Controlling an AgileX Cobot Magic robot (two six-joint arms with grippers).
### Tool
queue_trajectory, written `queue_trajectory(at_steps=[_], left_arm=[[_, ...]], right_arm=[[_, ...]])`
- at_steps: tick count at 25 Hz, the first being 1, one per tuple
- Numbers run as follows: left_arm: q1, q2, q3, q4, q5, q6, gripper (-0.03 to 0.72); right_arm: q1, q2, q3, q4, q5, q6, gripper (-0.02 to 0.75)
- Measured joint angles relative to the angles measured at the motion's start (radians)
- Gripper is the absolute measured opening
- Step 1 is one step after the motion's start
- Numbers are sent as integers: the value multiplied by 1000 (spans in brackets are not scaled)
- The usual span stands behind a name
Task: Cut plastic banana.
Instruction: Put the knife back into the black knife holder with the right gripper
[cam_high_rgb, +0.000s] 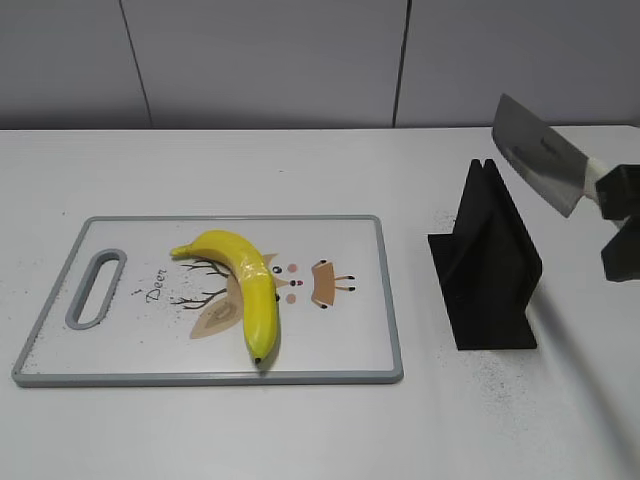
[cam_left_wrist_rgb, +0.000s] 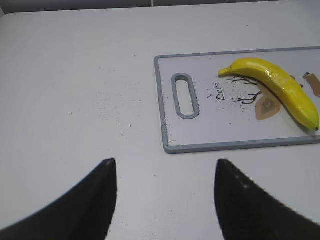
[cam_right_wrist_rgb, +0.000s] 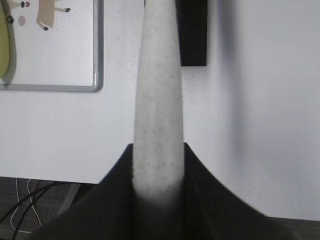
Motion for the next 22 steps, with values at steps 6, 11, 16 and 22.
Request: queue_trajectory(at_steps=[6,11,16,22], left_arm=[[0,-9,1,0,-1,0,577],[0,-9,1,0,-1,0,573],[0,-9,1,0,-1,0,574],[0,-9,1,0,-1,0,574]], right_arm=[[0,94,0,-8,-49,0,162],[0,157,0,-21,-85,0,162],[0,205,0,-23,-88,0,162],[0,256,0,-23,-106,1,162]])
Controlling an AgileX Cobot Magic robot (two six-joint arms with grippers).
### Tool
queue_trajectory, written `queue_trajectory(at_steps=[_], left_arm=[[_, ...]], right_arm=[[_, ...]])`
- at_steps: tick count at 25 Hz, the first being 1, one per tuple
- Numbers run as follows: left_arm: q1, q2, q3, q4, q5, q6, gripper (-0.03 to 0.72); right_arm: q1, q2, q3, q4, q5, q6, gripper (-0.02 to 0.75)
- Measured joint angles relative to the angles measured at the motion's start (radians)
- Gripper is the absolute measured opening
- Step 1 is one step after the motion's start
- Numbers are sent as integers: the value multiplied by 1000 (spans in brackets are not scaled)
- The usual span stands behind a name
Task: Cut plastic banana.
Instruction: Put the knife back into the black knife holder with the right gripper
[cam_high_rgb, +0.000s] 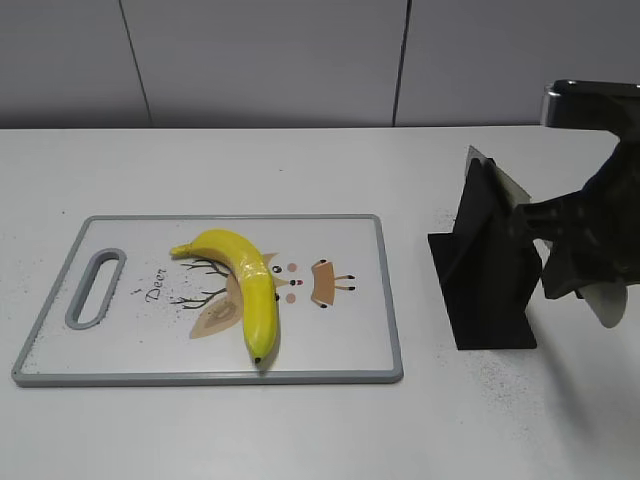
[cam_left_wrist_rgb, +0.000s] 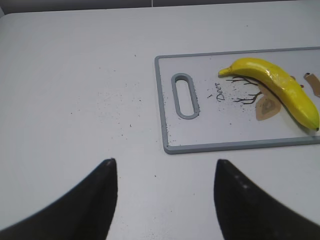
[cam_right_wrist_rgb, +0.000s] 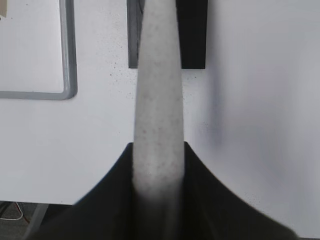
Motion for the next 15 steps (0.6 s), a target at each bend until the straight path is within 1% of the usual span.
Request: queue_trajectory(at_steps=[5,6,7,9,13,15], left_arm=[[0,0,0,0,0,-1,574],[0,0,0,0,0,-1,574],[0,0,0,0,0,-1,574],[0,0,0,0,0,-1,574],[0,0,0,0,0,-1,574],[0,0,0,0,0,-1,574]], right_arm=[[0,34,0,-2,-39,1,164],[0,39,0,-2,-40,1,174],[0,42,0,-1,-41,1,199],[0,43,0,0,-44,1,276],[0,43,0,0,-66,1,474],[0,42,0,0,-79,-1,548]])
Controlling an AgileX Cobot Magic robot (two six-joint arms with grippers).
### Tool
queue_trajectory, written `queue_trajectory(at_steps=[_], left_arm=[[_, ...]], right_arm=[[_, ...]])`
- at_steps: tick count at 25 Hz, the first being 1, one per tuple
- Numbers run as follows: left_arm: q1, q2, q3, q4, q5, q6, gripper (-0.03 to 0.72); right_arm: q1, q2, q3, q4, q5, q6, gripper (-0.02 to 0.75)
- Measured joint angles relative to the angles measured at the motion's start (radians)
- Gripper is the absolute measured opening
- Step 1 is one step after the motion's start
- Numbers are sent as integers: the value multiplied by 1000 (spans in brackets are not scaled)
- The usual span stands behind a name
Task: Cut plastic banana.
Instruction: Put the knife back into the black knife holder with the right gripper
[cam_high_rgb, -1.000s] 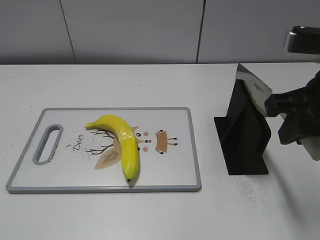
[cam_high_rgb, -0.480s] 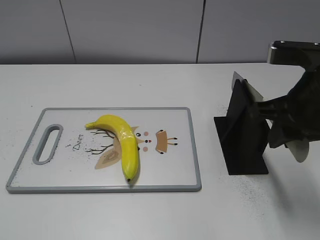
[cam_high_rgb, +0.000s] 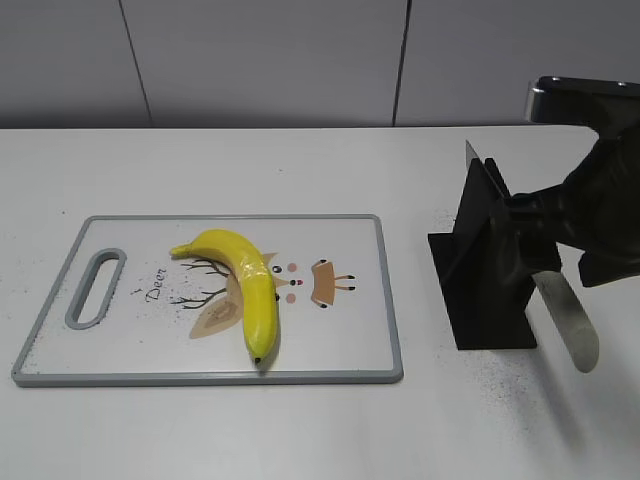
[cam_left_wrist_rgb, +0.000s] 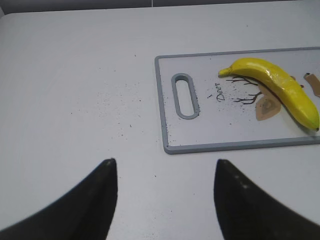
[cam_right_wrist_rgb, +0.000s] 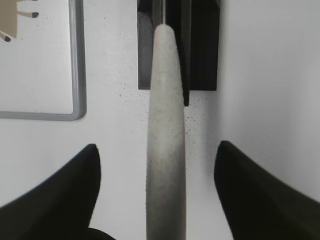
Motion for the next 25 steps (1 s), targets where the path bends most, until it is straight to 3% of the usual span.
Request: queue_trajectory(at_steps=[3,13,25], left_arm=[[0,0,0,0,0,0,574],[0,1,0,0,0,0,574],[0,1,0,0,0,0,574]], right_arm=[[0,-23,-7,-1,-4,-20,594],[0,-277,-16,-4,-18,-220,605],[0,-714,272,-5,4,-402,594]])
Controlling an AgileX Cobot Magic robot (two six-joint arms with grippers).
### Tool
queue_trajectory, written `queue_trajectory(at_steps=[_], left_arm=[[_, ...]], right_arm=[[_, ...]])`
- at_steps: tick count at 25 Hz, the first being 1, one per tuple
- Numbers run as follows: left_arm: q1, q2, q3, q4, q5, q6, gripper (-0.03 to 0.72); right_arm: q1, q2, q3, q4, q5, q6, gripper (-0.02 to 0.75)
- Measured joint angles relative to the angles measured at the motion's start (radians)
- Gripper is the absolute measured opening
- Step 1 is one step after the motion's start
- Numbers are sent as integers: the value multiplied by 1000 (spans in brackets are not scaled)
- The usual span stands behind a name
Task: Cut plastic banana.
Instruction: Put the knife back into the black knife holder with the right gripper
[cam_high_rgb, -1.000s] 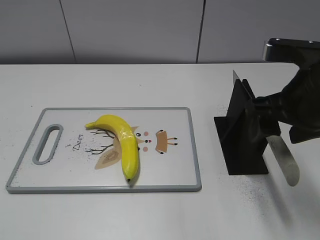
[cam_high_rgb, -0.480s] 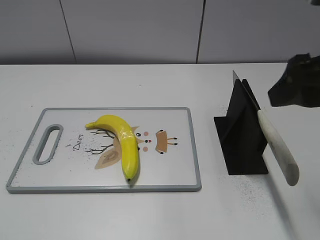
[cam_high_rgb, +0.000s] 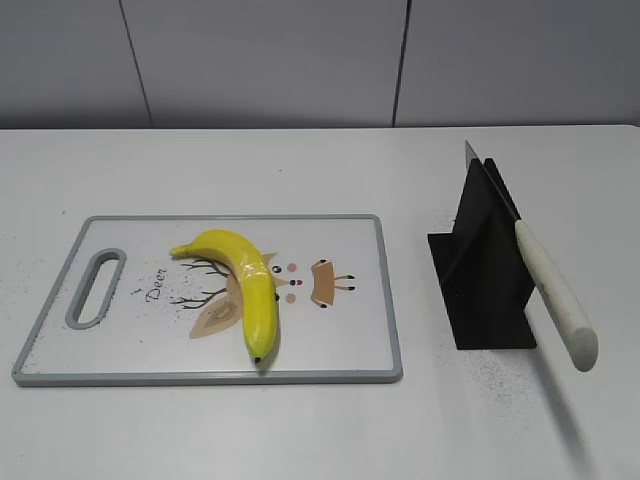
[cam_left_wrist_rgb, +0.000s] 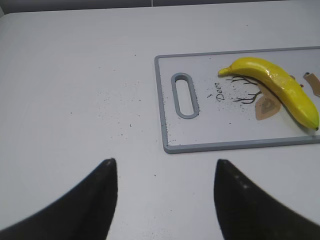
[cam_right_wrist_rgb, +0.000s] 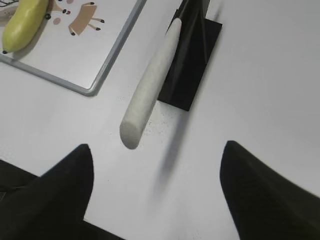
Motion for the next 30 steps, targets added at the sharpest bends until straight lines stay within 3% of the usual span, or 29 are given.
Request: queue_trajectory(at_steps=[12,18,24,30], left_arm=[[0,0,6,0,0,0,574],[0,0,6,0,0,0,574],[0,0,6,0,0,0,574],[0,0,6,0,0,0,574]], right_arm=[[0,-419,132,28,19,-47,594],[0,-489,132,28,27,-51,594],[0,-493,124,28,164,-68,594],[0,-511,141,28,192,-68,594]])
